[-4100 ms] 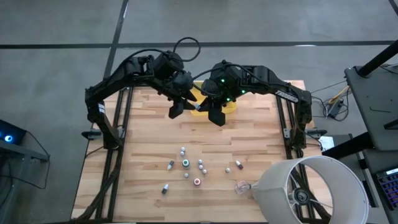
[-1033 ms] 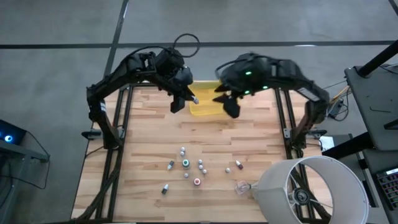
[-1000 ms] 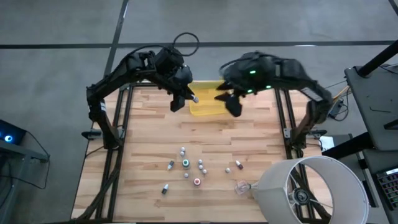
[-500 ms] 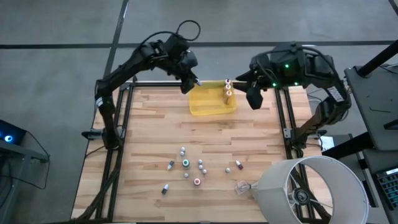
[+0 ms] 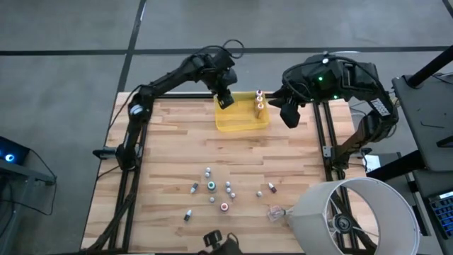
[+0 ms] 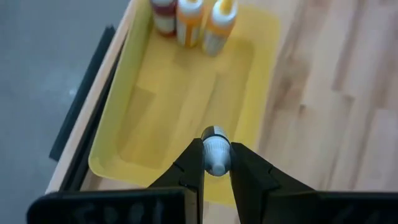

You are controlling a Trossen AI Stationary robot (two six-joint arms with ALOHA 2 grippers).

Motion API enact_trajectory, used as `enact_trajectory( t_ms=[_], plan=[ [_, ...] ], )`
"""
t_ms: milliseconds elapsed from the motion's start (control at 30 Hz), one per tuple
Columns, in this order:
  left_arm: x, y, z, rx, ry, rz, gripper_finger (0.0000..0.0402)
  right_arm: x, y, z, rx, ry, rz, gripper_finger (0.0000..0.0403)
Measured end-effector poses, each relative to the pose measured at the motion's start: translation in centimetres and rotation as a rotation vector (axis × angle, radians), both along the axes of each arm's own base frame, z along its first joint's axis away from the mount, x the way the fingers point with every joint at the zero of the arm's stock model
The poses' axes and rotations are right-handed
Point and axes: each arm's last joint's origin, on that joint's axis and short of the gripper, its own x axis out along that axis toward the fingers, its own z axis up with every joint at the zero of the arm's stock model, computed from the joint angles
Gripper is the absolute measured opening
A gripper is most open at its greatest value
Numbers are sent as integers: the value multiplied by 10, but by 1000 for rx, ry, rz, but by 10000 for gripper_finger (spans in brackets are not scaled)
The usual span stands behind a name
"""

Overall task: Pick & Place food coloring
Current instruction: Put the top small black food coloring bottle into the yellow bin

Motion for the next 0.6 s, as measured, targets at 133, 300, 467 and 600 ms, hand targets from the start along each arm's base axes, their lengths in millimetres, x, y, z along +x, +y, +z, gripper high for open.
enact_trajectory(
  t_ms=[133,300,467,600],
  plan=[
    [11,9,-25,-11,63,8,34,2,0,-1,1,6,0,109],
    [20,17,-51,19,148,15,34,3,0,-2,1,8,0,99],
    [27,23,-71,11,196,23,34,2,0,-2,2,13,1,89],
    [29,27,-84,38,239,33,34,2,0,-3,3,20,1,81]
  ],
)
